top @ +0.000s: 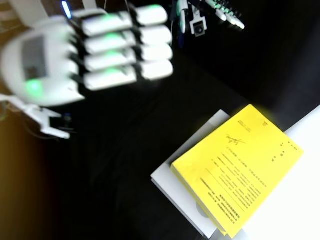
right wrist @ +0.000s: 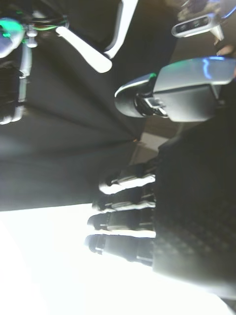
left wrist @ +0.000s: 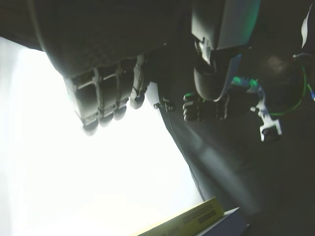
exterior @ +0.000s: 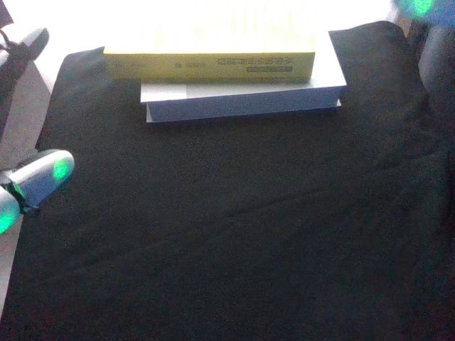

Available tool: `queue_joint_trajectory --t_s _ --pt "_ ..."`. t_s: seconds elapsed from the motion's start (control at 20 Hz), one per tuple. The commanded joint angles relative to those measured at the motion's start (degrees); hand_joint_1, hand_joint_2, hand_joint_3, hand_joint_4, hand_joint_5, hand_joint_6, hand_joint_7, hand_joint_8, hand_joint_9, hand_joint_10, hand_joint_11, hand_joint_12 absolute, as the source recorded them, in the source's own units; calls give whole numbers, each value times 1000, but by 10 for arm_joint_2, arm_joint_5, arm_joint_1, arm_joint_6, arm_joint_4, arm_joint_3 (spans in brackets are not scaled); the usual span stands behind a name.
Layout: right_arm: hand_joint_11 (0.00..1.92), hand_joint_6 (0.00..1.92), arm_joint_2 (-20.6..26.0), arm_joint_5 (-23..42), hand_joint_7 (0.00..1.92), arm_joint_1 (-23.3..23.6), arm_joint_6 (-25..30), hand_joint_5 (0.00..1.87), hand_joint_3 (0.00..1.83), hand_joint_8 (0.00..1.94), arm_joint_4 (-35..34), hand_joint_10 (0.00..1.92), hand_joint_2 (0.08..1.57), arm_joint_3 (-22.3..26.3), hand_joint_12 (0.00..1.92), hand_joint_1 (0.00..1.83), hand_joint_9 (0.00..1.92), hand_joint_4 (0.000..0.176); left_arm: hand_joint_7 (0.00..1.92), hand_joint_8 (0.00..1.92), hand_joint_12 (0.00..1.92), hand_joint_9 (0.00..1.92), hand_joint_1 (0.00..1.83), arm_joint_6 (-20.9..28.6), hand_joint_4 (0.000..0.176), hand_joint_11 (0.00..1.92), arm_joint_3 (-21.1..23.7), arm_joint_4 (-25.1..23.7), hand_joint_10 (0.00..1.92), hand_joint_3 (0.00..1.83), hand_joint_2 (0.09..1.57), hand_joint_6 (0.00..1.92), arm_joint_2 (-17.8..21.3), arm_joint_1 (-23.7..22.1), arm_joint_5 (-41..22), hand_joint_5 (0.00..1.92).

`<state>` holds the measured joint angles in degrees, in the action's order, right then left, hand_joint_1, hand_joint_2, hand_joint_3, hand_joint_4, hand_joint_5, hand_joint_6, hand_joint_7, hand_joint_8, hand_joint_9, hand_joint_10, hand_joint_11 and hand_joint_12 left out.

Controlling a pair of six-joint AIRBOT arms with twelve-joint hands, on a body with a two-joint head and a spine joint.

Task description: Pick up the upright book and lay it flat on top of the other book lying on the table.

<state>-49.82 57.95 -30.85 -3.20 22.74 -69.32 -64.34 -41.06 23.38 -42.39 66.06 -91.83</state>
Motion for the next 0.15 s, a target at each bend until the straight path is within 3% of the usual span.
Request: queue_joint_trajectory --t_s 0.0,0.05,0.1 --pt "0 0 2 71 0 10 3 0 5 0 -32 0 1179 5 0 231 0 30 0 0 0 0 371 2 58 0 -4 -10 0 0 1281 0 5 -5 -74 0" --pt "0 0 7 77 0 9 3 0 7 0 -35 0 1186 8 0 249 0 24 0 0 0 0 325 2 73 0 -5 -12 0 0 1244 0 7 -7 -74 0" --pt "0 0 10 87 0 5 3 0 5 0 -48 0 1183 9 0 220 0 44 0 0 0 0 317 2 52 0 -6 -16 0 0 1220 0 10 -10 -74 0"
